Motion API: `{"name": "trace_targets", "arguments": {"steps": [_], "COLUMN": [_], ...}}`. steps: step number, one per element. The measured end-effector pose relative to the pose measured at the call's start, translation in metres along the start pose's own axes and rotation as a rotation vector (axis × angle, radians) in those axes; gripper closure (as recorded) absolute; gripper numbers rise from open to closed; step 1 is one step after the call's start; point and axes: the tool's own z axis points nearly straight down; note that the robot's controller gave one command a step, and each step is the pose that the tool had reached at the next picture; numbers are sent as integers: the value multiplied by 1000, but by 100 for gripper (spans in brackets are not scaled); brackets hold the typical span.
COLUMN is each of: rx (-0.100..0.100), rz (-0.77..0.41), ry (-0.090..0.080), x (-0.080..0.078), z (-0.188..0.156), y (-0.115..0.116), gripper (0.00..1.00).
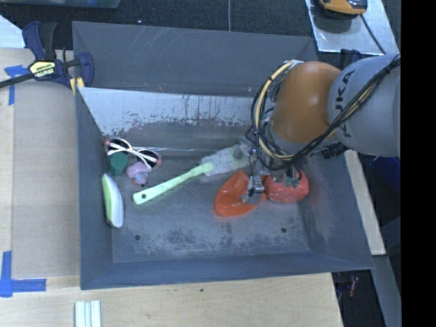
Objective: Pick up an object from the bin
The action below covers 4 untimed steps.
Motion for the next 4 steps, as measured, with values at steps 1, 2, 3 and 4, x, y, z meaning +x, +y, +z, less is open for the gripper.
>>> {"name": "trace_targets", "arguments": {"steps": [1,2,3,4], "rx": [2,4,1,5], "rz": [-50,-279,-240,-275], "ry": [-1,-9,-1,-17], "x": [-7,-16,-4,-5], "z": [15,22,-38,-62], "y": [16,27,3,-12], "gripper": [0,0,0,0]}}
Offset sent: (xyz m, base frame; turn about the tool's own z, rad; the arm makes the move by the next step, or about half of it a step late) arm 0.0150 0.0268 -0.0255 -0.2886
